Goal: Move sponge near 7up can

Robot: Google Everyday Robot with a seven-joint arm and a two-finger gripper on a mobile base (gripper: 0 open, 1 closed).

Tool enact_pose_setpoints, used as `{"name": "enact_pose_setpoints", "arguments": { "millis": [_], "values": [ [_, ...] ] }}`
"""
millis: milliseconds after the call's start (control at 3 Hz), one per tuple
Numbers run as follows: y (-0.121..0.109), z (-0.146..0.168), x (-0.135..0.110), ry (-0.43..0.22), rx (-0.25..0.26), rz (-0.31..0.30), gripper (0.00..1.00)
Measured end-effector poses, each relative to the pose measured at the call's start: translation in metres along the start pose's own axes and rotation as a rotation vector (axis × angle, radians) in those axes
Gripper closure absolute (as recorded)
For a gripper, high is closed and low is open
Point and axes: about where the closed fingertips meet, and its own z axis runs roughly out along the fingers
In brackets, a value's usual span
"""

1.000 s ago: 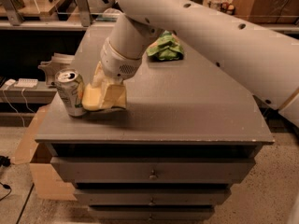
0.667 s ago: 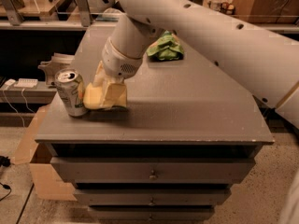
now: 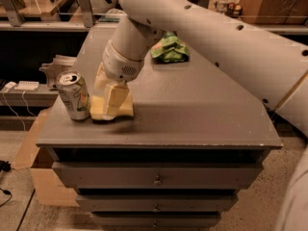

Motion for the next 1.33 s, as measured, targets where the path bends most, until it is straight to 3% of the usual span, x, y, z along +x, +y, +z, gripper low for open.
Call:
{"name": "enact_pose_setpoints", "arguments": {
  "millis": [333, 667, 1333],
  "values": [
    [0.002, 0.004, -0.003, 0.000, -0.015, -0.009, 0.00],
    [-0.007, -0.015, 0.011, 0.005, 0.024, -0.007, 0.00],
    [-0.054, -0.087, 0.094, 0.031, 0.158, 0.068, 0.00]
  ]
}}
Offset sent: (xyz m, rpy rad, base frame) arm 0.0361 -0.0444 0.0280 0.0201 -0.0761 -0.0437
